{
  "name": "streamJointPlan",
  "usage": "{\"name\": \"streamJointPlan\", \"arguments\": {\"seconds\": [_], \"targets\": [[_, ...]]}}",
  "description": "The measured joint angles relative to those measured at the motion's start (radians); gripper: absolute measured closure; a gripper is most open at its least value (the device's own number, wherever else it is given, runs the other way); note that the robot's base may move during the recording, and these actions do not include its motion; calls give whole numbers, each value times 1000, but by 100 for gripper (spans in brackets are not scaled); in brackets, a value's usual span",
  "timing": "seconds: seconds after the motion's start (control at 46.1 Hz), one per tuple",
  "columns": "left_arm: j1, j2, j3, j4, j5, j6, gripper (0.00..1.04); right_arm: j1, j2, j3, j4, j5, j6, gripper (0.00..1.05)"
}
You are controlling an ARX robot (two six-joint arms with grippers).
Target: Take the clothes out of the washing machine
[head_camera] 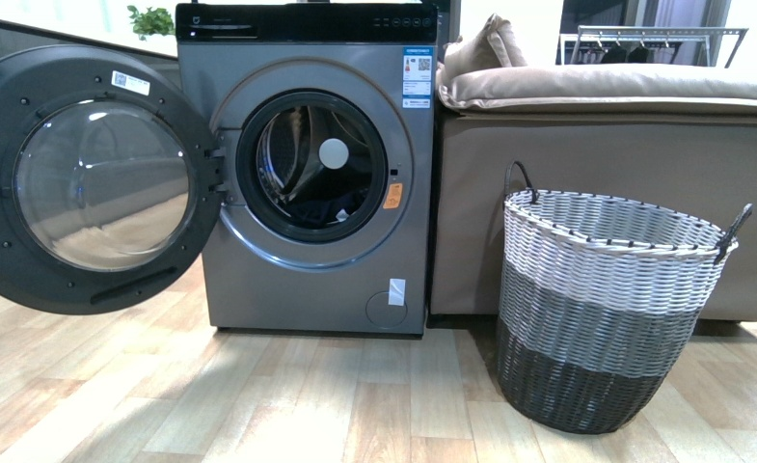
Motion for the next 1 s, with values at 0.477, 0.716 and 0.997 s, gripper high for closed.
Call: {"name": "streamJointPlan", "arguments": {"seconds": [0.477,0.716,0.997], "targets": [[0,0,0,0,0,0,7,0,0,0,0,0,0,8],[0,0,0,0,0,0,7,0,0,0,0,0,0,8],[0,0,0,0,0,0,7,0,0,0,0,0,0,8]]}}
